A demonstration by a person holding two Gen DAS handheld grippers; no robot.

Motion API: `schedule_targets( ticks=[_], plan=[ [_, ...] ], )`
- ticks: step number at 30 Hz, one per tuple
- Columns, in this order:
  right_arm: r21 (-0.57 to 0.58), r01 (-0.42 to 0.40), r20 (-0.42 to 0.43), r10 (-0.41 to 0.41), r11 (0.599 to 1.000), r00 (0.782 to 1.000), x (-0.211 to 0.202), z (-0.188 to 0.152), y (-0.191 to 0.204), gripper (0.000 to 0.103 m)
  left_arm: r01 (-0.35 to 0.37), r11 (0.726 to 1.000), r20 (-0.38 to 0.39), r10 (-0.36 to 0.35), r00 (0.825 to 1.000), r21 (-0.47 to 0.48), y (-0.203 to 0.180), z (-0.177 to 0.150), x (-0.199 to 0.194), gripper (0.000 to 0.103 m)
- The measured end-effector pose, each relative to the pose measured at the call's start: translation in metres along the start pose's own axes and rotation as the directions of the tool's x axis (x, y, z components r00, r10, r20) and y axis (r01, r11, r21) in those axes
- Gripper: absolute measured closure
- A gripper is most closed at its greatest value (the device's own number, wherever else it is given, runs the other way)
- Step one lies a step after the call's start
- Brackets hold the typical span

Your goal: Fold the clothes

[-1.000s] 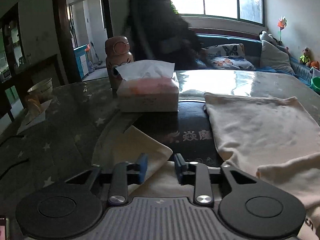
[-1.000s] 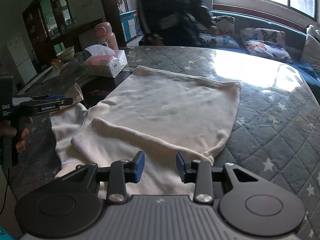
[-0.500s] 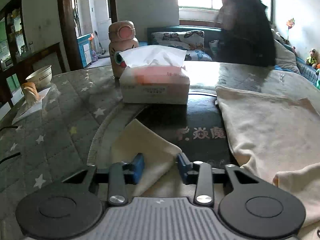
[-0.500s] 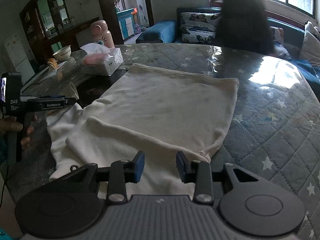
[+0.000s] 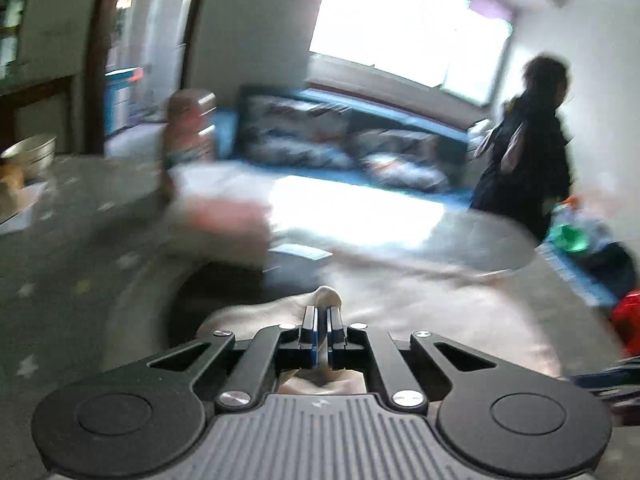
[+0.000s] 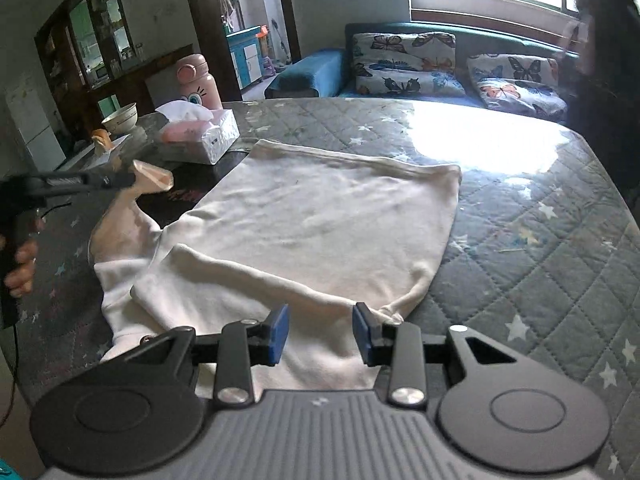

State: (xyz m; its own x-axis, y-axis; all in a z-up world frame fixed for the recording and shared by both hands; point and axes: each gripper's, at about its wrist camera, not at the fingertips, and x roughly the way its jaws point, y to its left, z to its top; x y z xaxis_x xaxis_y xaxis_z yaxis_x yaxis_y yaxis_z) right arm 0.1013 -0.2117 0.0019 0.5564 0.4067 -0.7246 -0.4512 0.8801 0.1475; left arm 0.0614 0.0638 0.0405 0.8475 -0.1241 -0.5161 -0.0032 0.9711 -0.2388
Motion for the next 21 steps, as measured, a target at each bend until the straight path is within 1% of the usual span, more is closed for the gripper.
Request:
schedule_targets(
  ticks=[1, 2, 3, 4, 7, 11, 12, 14, 16, 18, 19, 21],
  plan=[
    [0.004, 0.003, 0.002, -0.003, 1.0, 1.0, -0.001, 0.0, -0.001, 0.063, 0.048, 0.999, 0.01, -0.048, 0.999, 0.004, -0.012, 0.002, -0.007, 0.099],
    [0.009, 0.007, 0.005, -0.007, 1.0, 1.0, -0.003, 0.001, -0.002, 0.058, 0.09, 0.996, 0.015, -0.09, 0.996, 0.014, -0.023, 0.002, -0.012, 0.099],
    [0.016, 0.012, 0.01, -0.012, 1.0, 1.0, -0.005, 0.001, -0.003, 0.049, 0.131, 0.991, 0.018, -0.131, 0.991, 0.023, -0.034, 0.002, -0.016, 0.099],
    [0.022, 0.017, 0.014, -0.018, 1.0, 1.0, -0.008, 0.002, -0.004, 0.047, 0.171, 0.985, 0.016, -0.171, 0.985, 0.035, -0.046, 0.001, -0.02, 0.099],
    [0.04, 0.039, 0.023, -0.04, 0.998, 0.999, -0.014, 0.002, -0.009, 0.046, 0.264, 0.963, -0.002, -0.264, 0.965, 0.057, -0.073, -0.008, -0.025, 0.099],
    [0.067, 0.044, 0.024, -0.046, 0.997, 0.999, -0.021, 0.0, -0.016, 0.047, 0.34, 0.936, -0.054, -0.336, 0.94, 0.089, -0.101, -0.027, -0.018, 0.099],
    [0.069, 0.049, 0.023, -0.05, 0.996, 0.998, -0.021, -0.001, -0.017, 0.047, 0.361, 0.928, -0.073, -0.355, 0.932, 0.091, -0.106, -0.033, -0.014, 0.098],
    [0.075, 0.056, 0.02, -0.058, 0.996, 0.998, -0.022, -0.002, -0.018, 0.047, 0.383, 0.919, -0.123, -0.371, 0.921, 0.092, -0.113, -0.044, -0.005, 0.098],
    [0.082, 0.062, 0.014, -0.064, 0.995, 0.998, -0.021, -0.004, -0.02, 0.048, 0.385, 0.916, -0.171, -0.364, 0.916, 0.115, -0.117, -0.055, 0.002, 0.095],
    [0.089, 0.064, 0.009, -0.065, 0.994, 0.998, -0.02, -0.006, -0.021, 0.049, 0.382, 0.915, -0.209, -0.351, 0.913, 0.131, -0.116, -0.065, 0.009, 0.085],
    [0.094, 0.061, 0.008, -0.062, 0.994, 0.998, -0.019, -0.007, -0.022, 0.049, 0.379, 0.916, -0.221, -0.345, 0.912, 0.133, -0.115, -0.068, 0.01, 0.083],
    [0.099, 0.049, 0.003, -0.05, 0.994, 0.999, -0.016, -0.007, -0.021, 0.053, 0.378, 0.916, -0.238, -0.341, 0.909, 0.134, -0.11, -0.073, 0.009, 0.075]
  ],
)
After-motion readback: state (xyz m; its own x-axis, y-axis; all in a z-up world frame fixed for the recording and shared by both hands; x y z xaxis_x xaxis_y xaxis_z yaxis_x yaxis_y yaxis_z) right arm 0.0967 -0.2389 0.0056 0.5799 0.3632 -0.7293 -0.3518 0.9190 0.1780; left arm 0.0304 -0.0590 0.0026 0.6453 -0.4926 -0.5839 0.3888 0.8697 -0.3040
